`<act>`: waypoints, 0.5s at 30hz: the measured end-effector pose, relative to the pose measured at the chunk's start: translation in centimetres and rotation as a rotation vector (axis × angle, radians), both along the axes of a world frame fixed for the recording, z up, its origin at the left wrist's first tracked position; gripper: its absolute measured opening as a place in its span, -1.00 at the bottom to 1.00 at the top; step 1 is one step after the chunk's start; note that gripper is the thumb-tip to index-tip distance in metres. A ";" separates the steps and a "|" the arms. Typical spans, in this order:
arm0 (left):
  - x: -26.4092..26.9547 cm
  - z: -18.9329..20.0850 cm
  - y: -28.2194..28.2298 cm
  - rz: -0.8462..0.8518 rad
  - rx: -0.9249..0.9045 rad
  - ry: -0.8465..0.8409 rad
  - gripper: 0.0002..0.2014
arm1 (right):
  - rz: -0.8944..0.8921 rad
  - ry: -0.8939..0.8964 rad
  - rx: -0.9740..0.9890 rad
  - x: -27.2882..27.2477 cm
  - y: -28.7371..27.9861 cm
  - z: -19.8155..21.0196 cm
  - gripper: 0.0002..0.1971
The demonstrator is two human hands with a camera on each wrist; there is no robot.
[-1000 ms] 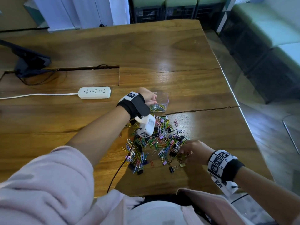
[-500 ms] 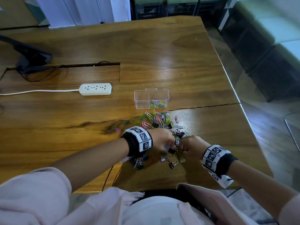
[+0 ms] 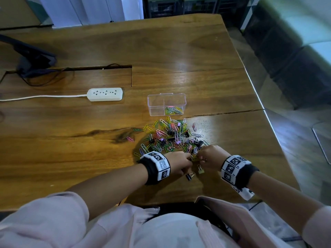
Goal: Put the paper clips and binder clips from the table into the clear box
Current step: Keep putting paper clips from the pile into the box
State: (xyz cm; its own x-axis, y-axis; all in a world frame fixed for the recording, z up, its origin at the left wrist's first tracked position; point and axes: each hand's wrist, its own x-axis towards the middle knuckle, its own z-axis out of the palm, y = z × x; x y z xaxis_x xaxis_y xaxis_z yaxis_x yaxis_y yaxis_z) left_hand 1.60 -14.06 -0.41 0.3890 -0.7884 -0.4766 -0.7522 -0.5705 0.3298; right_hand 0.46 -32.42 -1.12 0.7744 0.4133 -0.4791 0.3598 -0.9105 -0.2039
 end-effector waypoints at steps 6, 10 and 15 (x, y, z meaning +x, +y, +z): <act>-0.3 -0.3 -0.3 -0.105 0.085 -0.142 -0.76 | -0.125 0.025 0.012 0.2 0.2 0.3 -0.89; -0.8 -0.4 -0.9 -0.237 0.178 -0.273 -0.78 | -0.272 0.050 0.074 0.5 0.1 1.0 -0.93; -0.7 -0.3 -1.4 -0.233 0.185 -0.309 -0.75 | -0.250 0.051 0.008 0.6 0.5 1.0 -0.92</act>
